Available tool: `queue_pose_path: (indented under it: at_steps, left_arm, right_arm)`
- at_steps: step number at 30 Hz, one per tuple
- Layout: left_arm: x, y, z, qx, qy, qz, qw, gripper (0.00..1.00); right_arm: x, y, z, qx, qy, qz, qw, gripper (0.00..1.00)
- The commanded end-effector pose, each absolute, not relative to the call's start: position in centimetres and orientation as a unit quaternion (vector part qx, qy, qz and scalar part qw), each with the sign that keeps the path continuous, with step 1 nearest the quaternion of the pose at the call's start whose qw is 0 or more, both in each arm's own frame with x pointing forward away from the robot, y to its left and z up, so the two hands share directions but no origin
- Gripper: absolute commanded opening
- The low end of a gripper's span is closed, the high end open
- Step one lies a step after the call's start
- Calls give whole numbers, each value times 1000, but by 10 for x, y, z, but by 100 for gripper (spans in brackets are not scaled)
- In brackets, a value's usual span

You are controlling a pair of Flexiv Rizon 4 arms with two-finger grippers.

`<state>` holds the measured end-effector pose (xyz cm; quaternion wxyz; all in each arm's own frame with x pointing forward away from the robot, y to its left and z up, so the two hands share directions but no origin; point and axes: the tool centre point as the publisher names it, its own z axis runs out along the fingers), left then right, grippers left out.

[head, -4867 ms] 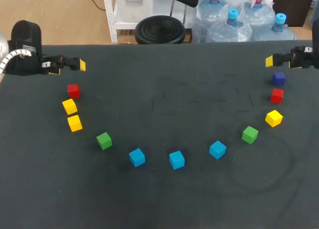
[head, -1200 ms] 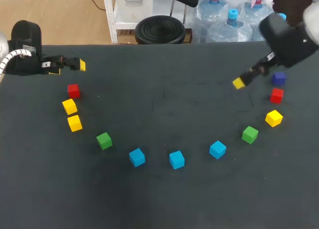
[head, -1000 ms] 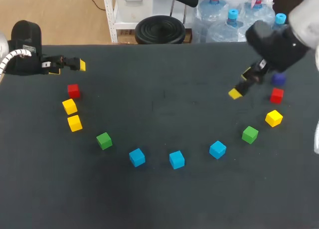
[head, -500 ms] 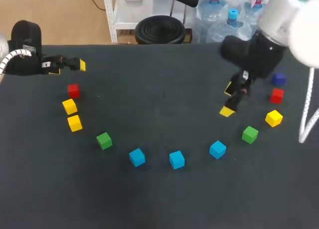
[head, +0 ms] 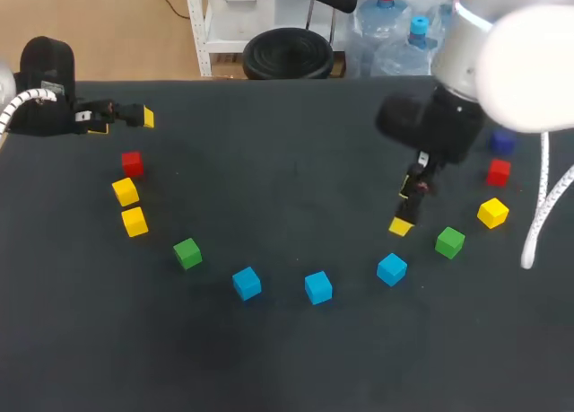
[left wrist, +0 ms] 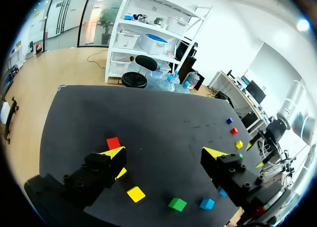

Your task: Place the blue cubes, place green cubes on the blue cubes, place the yellow cubes on the green cubes, then place the red cubes on the yellow cubes, and place purple cube on the red cubes.

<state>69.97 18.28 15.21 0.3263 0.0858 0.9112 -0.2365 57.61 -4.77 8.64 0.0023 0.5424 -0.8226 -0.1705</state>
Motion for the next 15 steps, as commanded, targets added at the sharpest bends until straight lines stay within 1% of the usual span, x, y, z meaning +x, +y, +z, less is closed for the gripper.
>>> queue_pose_path:
  at_steps: [1, 9, 13, 15]
  left_arm:
    - [699, 185, 150, 88, 909, -242, 329, 100]
    - [699, 185, 150, 88, 909, -242, 329, 100]
    - [699, 185, 150, 88, 909, -242, 329, 100]
    - [699, 185, 150, 88, 909, -242, 329, 100]
  right_arm:
    - [573, -49, 76, 494, -850, -179, 33, 100]
    - [566, -47, 60, 459, -873, -161, 30, 100]
    - [566, -49, 48, 443, -891, -98, 19, 100]
    - [565, -50, 42, 436, -895, -87, 21, 100]
